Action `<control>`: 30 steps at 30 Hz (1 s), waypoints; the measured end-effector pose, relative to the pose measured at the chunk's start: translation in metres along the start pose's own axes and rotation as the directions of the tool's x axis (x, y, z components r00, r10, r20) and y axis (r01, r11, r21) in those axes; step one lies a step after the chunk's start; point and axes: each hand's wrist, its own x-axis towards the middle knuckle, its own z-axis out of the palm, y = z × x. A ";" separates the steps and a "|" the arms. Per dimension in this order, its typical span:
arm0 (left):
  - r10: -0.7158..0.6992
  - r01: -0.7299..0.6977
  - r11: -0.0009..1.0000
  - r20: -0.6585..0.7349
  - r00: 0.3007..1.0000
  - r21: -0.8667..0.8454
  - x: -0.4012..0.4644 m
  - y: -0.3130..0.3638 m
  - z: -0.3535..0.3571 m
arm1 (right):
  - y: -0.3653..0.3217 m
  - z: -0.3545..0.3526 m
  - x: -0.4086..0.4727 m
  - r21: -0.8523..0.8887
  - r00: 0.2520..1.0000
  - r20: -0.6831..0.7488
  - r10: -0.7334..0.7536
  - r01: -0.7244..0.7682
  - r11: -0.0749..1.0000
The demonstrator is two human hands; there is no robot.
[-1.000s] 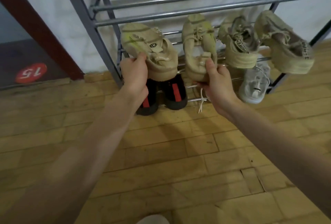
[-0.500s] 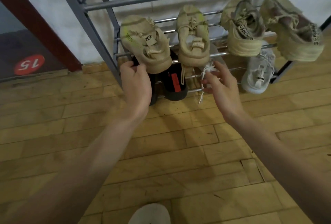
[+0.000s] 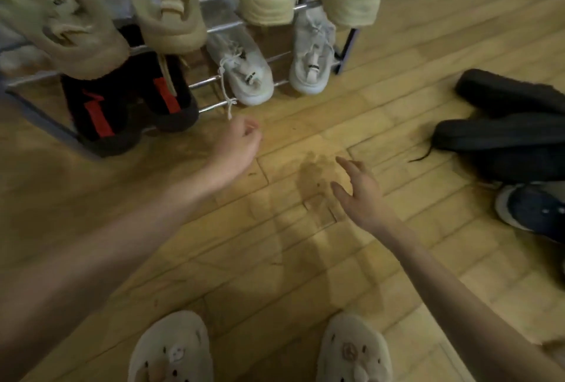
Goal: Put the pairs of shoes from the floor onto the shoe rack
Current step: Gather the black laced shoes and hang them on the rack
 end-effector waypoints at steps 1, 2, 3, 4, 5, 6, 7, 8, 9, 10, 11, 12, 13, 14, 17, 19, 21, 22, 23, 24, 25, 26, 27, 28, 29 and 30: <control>0.037 -0.038 0.999 0.067 0.997 0.017 0.003 0.012 0.014 | 0.012 -0.006 -0.004 -0.012 0.999 -0.023 0.033 -0.033 0.999; 0.075 -0.080 0.996 0.127 0.989 0.029 0.006 0.024 0.028 | 0.023 -0.012 -0.009 -0.022 0.997 -0.049 0.066 -0.067 0.998; 0.113 -0.120 0.992 0.175 0.978 0.035 0.007 0.033 0.040 | 0.033 -0.017 -0.012 -0.027 0.993 -0.079 0.092 -0.095 0.995; 0.152 -0.165 0.986 0.217 0.964 0.039 0.007 0.041 0.053 | 0.044 -0.024 -0.016 -0.031 0.986 -0.113 0.123 -0.128 0.991; 0.187 -0.204 0.978 0.249 0.950 0.047 0.008 0.047 0.065 | 0.056 -0.031 -0.020 -0.036 0.977 -0.149 0.150 -0.157 0.987; 0.208 -0.235 0.969 0.269 0.941 0.072 0.008 0.050 0.075 | 0.066 -0.038 -0.022 -0.040 0.968 -0.185 0.172 -0.182 0.983; 0.221 -0.259 0.961 0.290 0.931 0.099 0.009 0.054 0.086 | 0.078 -0.046 -0.023 -0.043 0.954 -0.225 0.198 -0.212 0.976; 0.226 -0.275 0.953 0.311 0.923 0.123 0.010 0.057 0.095 | 0.090 -0.055 -0.023 -0.049 0.937 -0.268 0.226 -0.247 0.968; 0.232 -0.291 0.947 0.334 0.914 0.139 0.011 0.060 0.103 | 0.101 -0.063 -0.021 -0.062 0.916 -0.314 0.251 -0.284 0.957; 0.239 -0.307 0.940 0.354 0.904 0.149 0.012 0.065 0.111 | 0.113 -0.072 -0.018 -0.089 0.892 -0.359 0.273 -0.324 0.942; 0.247 -0.323 0.933 0.370 0.896 0.160 0.015 0.069 0.118 | 0.124 -0.080 -0.013 -0.130 0.874 -0.396 0.282 -0.357 0.925; 0.254 -0.339 0.925 0.385 0.887 0.172 0.017 0.074 0.124 | 0.134 -0.089 -0.007 -0.189 0.866 -0.419 0.273 -0.377 0.907; 0.259 -0.352 0.917 0.396 0.881 0.185 0.018 0.078 0.129 | 0.146 -0.098 0.000 -0.267 0.872 -0.424 0.245 -0.379 0.886; 0.263 -0.363 0.911 0.403 0.876 0.195 0.019 0.082 0.133 | 0.158 -0.106 0.006 -0.357 0.885 -0.417 0.208 -0.370 0.858; 0.265 -0.372 0.907 0.416 0.870 0.200 0.019 0.085 0.141 | 0.191 -0.133 0.023 -0.542 0.911 -0.376 0.168 -0.364 0.757; 0.247 -0.365 0.903 0.421 0.873 0.227 0.019 0.079 0.142 | 0.204 -0.145 0.033 -0.578 0.916 -0.352 0.191 -0.373 0.726; 0.224 -0.352 0.900 0.422 0.879 0.256 0.018 0.069 0.140 | 0.210 -0.151 0.041 -0.633 0.931 -0.330 0.155 -0.340 0.696; 0.211 -0.339 0.903 0.418 0.884 0.262 0.017 0.063 0.138 | 0.211 -0.153 0.044 -0.664 0.940 -0.319 0.122 -0.313 0.679; 0.191 -0.318 0.909 0.411 0.892 0.268 0.017 0.057 0.136 | 0.212 -0.156 0.047 -0.684 0.946 -0.310 0.094 -0.290 0.669; 0.169 -0.294 0.916 0.401 0.900 0.273 0.016 0.052 0.134 | 0.212 -0.159 0.049 -0.693 0.949 -0.305 0.072 -0.274 0.667; 0.149 -0.269 0.924 0.391 0.908 0.272 0.015 0.047 0.132 | 0.211 -0.162 0.050 -0.693 0.950 -0.308 0.051 -0.261 0.672; 0.135 -0.251 0.930 0.385 0.913 0.268 0.013 0.044 0.130 | 0.210 -0.165 0.051 -0.687 0.948 -0.316 0.026 -0.248 0.683; 0.129 -0.240 0.935 0.381 0.915 0.261 0.013 0.042 0.129 | 0.207 -0.167 0.050 -0.674 0.945 -0.328 -0.005 -0.231 0.702; 0.125 -0.233 0.939 0.381 0.916 0.253 0.012 0.042 0.126 | 0.201 -0.167 0.049 -0.658 0.942 -0.334 -0.038 -0.204 0.725; 0.122 -0.225 0.944 0.376 0.918 0.243 0.012 0.042 0.124 | 0.194 -0.165 0.048 -0.642 0.942 -0.328 -0.074 -0.165 0.749; 0.121 -0.216 0.949 0.368 0.922 0.229 0.013 0.042 0.121 | 0.185 -0.163 0.046 -0.625 0.944 -0.312 -0.108 -0.119 0.771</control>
